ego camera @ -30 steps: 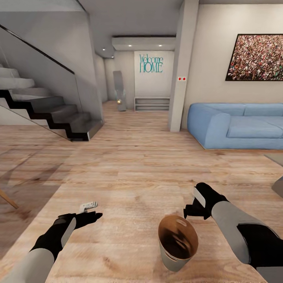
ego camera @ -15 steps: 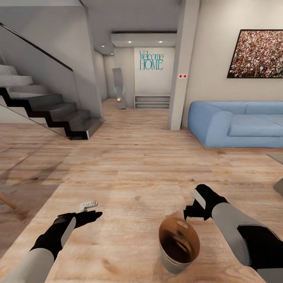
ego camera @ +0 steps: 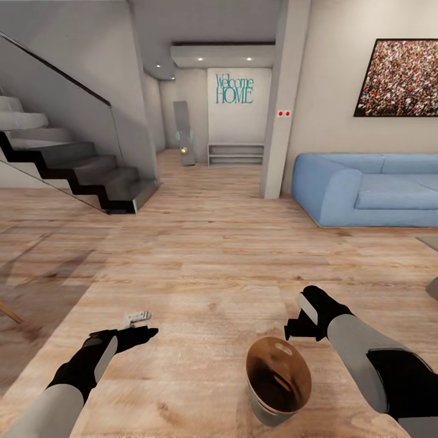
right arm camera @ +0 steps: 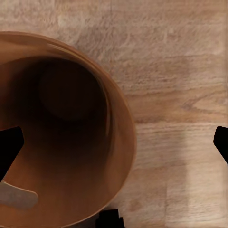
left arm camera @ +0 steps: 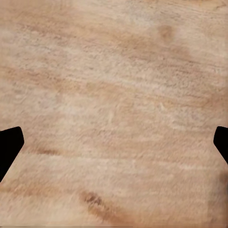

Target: Put the three can of soda from the living room inside the tash can in the kitchen.

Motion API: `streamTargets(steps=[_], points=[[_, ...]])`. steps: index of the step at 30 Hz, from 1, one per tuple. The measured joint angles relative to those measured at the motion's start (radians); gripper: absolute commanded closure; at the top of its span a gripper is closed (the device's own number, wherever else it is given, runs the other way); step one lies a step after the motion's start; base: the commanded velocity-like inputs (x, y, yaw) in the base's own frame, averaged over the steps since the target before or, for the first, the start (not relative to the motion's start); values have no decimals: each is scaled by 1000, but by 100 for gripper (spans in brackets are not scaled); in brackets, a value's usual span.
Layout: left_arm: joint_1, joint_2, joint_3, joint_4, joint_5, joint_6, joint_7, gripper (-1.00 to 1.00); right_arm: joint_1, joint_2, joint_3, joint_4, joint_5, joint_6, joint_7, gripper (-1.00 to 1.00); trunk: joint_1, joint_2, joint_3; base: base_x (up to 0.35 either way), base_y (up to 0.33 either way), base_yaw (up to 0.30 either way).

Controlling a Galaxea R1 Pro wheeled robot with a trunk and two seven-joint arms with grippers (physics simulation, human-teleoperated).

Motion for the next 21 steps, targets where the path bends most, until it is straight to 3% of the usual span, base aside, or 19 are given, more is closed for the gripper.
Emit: streamTargets(steps=[21], points=[[0,0,-1,7,-1,-1,1,-100,3,1,5,-5,-1,-1,1,-100,9,-5,-81,0,0,0]])
